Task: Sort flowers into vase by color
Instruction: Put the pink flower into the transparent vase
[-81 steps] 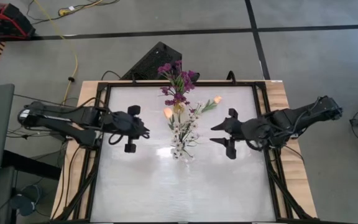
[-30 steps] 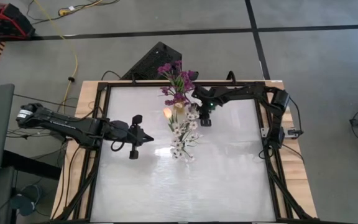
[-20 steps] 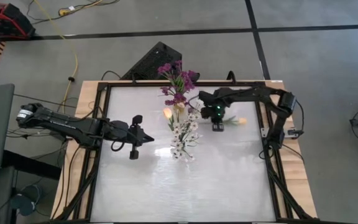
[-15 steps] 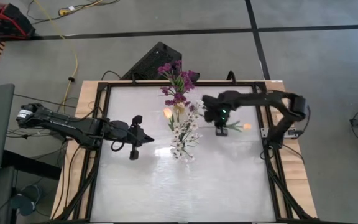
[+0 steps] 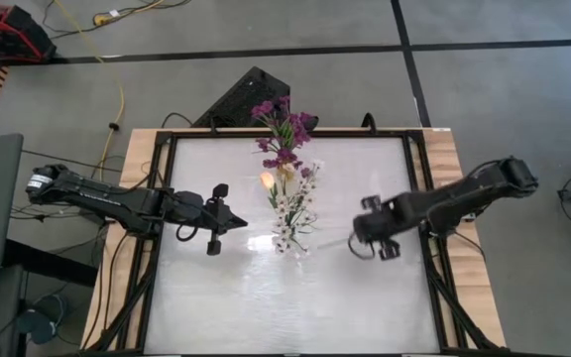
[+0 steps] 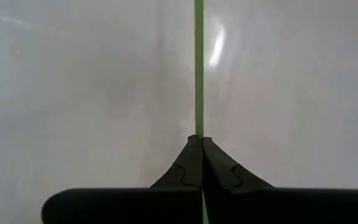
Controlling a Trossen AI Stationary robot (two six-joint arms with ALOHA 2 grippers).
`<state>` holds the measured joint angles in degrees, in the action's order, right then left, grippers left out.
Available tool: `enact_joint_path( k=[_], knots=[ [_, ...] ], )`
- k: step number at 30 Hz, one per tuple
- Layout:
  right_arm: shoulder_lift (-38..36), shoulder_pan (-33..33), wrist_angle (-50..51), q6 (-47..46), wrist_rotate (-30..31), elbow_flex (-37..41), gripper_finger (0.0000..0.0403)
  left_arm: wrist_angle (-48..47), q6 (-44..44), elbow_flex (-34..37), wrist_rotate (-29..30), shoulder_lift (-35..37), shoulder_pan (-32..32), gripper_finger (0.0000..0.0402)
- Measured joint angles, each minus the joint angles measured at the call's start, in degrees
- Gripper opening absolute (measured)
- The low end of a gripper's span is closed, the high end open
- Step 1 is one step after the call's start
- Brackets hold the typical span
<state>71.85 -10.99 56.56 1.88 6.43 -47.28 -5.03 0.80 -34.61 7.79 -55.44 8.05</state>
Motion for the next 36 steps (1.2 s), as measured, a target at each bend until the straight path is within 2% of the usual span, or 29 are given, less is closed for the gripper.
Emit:
enact_joint_path(
  k=[7, 10, 15, 24, 26, 32, 36],
  knots=[
    [5.9, -14.6, -19.3, 8.5, -0.2, -0.2, 0.0033, 1.3, 0.0, 0.0, 0.0, 0.0, 0.0, 0.0001],
    [10.4, -19.0, -25.1, 7.5, -0.6, -0.2, 0.0026, 1.5, -0.1, 0.0, 0.0, 0.0, 0.0, 0.0001],
    [17.1, -22.9, -28.4, 2.1, -0.5, -2.4, 0.0034, 1.5, 0.2, 0.0, 0.0, 0.0, 0.0, 0.0001],
    [22.2, -23.4, -20.4, -8.8, -1.8, -13.1, 0.012, 1.5, 0.5, 0.0, -1.5, 0.0, 0.0, 0.0001],
    [22.3, -23.4, -20.3, -17.9, -3.0, -14.0, 0.0143, 1.5, 0.4, 0.0, -1.5, 0.0, 0.0, 0.0001],
    [22.0, -21.6, -19.7, -71.1, -3.5, -14.4, 0.0188, 1.5, -1.3, 0.0, -1.3, 0.0, 0.0, 0.0001],
    [22.6, -22.4, -19.8, -96.9, -3.8, -14.4, 0.0196, 4.5, -0.1, 1.9, -0.9, -0.1, 0.3, 0.0001]
  ],
)
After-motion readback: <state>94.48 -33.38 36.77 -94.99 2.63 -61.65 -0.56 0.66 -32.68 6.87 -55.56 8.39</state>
